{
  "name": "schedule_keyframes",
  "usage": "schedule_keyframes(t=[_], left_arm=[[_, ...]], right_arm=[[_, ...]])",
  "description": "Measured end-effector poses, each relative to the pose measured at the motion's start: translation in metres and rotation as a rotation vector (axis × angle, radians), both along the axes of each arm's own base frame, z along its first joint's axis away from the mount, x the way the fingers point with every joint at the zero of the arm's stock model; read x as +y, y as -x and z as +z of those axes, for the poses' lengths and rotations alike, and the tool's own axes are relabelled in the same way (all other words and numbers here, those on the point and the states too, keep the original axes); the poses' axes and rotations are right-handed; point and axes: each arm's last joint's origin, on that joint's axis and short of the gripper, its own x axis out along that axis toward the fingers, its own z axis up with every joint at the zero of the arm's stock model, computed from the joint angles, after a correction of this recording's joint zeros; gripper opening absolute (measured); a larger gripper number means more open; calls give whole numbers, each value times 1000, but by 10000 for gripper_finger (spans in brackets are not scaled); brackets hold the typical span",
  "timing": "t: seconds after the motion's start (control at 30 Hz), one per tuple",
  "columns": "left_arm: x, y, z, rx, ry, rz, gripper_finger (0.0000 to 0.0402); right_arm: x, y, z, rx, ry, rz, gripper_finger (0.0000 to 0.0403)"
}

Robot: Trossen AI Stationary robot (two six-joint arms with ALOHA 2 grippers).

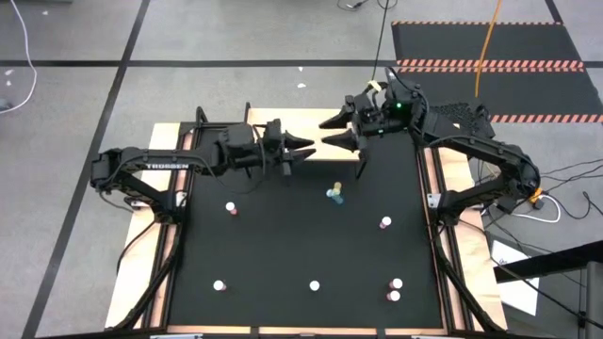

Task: Pick and place medicine bottles onto shelf by color
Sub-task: Put the blue pill bottle on the shelf aligned with the other blue pill bottles

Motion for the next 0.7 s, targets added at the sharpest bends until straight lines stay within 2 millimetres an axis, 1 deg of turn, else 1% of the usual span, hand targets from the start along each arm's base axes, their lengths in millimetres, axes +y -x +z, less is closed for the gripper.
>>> schedule_keyframes(t=[0.07,0.13,0.23,0.33,0.43,0.5,0.6,0.7], left_arm=[[0,0,-7,70,15,17,123],[0,0,-14,139,28,22,130],[1,1,-20,193,34,67,153],[3,-1,-26,220,54,92,188],[5,-3,-23,175,58,75,221],[7,-4,-22,157,85,49,234],[8,-6,-22,122,115,44,236],[6,-8,-22,102,132,38,226]], right_arm=[[1,8,-9,117,-13,-12,210],[2,13,-24,259,0,-42,210],[2,14,-49,394,-11,-69,210],[1,11,-62,385,-69,-86,210],[0,10,-74,376,-142,-114,210],[0,11,-80,380,-168,-144,210],[3,17,-80,370,-168,-147,210],[10,26,-74,333,-141,-145,210]])
